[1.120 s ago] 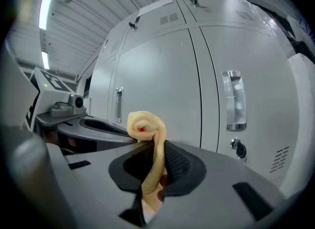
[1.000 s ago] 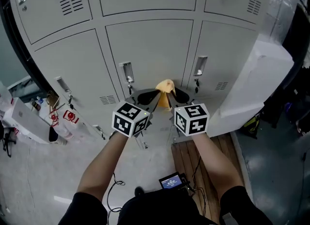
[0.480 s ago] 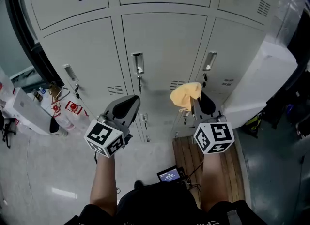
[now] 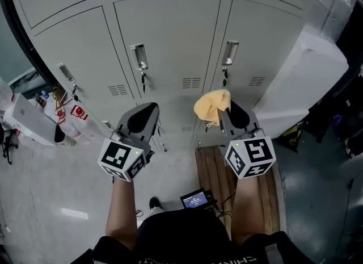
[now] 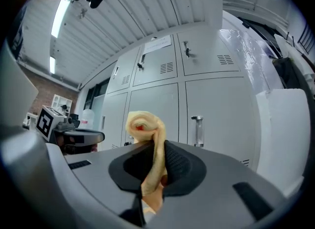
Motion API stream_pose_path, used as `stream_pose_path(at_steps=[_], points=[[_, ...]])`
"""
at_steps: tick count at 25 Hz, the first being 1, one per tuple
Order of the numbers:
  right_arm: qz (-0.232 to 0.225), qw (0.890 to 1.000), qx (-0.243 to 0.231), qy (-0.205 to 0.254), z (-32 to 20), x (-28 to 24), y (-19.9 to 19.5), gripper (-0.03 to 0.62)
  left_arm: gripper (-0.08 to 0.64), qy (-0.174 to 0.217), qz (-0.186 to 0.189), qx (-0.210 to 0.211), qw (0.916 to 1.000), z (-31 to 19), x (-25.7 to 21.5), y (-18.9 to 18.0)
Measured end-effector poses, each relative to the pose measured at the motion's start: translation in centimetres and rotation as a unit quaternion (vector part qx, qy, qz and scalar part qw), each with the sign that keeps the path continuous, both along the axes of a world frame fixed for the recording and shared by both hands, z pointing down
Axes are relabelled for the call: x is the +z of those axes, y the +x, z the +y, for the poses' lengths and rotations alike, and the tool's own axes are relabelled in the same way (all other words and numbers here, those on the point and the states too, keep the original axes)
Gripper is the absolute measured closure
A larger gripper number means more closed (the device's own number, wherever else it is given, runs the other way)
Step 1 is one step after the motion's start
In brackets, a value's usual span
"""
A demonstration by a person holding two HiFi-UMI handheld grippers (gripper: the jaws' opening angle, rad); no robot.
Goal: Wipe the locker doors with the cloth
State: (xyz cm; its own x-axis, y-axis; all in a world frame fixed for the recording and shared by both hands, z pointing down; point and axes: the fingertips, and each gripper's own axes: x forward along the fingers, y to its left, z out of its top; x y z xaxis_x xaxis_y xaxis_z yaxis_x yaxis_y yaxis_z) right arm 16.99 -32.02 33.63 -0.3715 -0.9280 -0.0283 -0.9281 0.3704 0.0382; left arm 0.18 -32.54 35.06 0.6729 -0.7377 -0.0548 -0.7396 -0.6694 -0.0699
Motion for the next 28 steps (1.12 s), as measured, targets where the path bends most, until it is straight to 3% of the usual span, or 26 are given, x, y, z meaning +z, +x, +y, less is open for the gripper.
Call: stream_pose_path(at_steps=[4, 7, 10, 13, 15, 18, 22, 28], points=[[0.040, 0.999, 0.009, -0.001, 1.1, 1.5, 1.4, 0.522, 0.538, -0.010, 0.002, -0.018, 0.9998, 1.7, 1.3, 2.0], [0.054, 0.999, 0.004, 0.000, 2.7, 1.8, 1.2, 0.522, 0.538, -0.018, -0.017, -0.013, 0.9996, 3.5, 2.0, 2.4], [0.069, 0.997, 0.017, -0.003, 4.5, 1.6, 1.0, 0.522, 0.538, -0.014, -0.077, -0.001, 0.9969, 5.6, 2.4, 2.5], [0.110, 0.993, 0.043, 0.001, 6.7, 1.3, -0.3, 0.522, 0.538, 0.031, -0.163, -0.006, 0.9862, 8.5, 2.0, 1.9], [0.128, 0.991, 0.048, 0.004, 8.4, 1.0, -2.3, 0.522, 0.538, 0.056, -0.192, -0.002, 0.9798, 11.0, 1.7, 0.9], [0.143, 0.989, 0.037, -0.001, 11.6, 1.6, -6.3, 0.522, 0.538, 0.061, -0.186, 0.000, 0.9807, 14.5, 1.8, -2.1], [0.152, 0.988, 0.034, -0.018, 16.3, 3.5, -11.1, 0.522, 0.538, 0.046, -0.194, -0.031, 0.9794, 19.0, 3.4, -7.4], [0.115, 0.992, 0.032, -0.041, 23.9, 5.1, -14.9, 0.522, 0.538, 0.004, -0.113, -0.038, 0.9929, 25.3, 5.3, -12.4]])
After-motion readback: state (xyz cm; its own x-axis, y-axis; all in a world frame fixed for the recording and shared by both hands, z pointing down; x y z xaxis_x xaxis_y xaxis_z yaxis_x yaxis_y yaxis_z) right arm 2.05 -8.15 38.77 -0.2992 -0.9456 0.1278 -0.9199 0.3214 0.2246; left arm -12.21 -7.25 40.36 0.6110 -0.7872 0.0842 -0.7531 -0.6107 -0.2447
